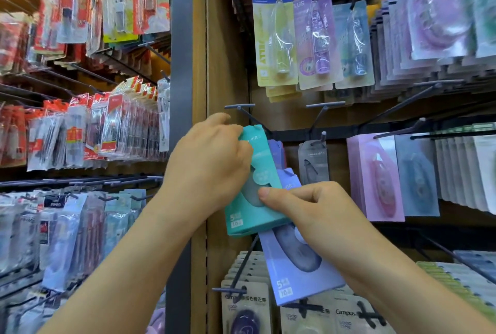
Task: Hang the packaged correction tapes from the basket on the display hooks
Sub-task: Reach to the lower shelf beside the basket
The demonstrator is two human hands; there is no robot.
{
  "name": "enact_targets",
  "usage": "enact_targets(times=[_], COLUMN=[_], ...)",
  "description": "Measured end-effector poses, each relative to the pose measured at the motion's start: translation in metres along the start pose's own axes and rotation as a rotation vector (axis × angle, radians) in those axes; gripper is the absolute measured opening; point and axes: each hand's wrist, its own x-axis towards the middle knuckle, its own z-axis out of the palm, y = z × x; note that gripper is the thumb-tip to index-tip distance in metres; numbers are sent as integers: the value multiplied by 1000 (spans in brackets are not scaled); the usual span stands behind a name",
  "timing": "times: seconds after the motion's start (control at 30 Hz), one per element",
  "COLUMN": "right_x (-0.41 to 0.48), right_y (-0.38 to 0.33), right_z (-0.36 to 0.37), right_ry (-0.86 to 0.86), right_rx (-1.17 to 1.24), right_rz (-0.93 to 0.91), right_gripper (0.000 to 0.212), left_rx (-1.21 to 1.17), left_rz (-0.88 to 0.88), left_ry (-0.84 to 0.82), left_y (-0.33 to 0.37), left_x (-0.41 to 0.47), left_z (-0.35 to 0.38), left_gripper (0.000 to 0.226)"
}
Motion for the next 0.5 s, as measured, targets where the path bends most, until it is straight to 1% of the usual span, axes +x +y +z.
enact_targets(times=[0.07,0.13,0.23,0.27,0.33,0.4,0.5], right_x=[-2,-2,-1,-2,-2,-1,2], right_y=[-1,2,10,10,10,10,13], right_z=[-1,1,3,2,1,0,0], right_ry=[49,56,37,33,1,-29,-79], right_rx=[-1,21,50,73,132,148,137], right_rz=[-11,-10,4,23,49,56,91], right_gripper=[62,59,59,55,44,34,32], left_rx=[-102,-234,-536,-598,-658,-666,-721], left_rz=[-23,-63,-208,-248,-298,-329,-388], left_ry=[23,8,-110,-145,-199,-224,-241], left_y=[-1,-4,-6,-6,-3,0,2], left_x=[8,18,32,37,44,49,53], left_z=[0,2,5,5,6,6,8], left_gripper=[35,31,19,16,16,17,21])
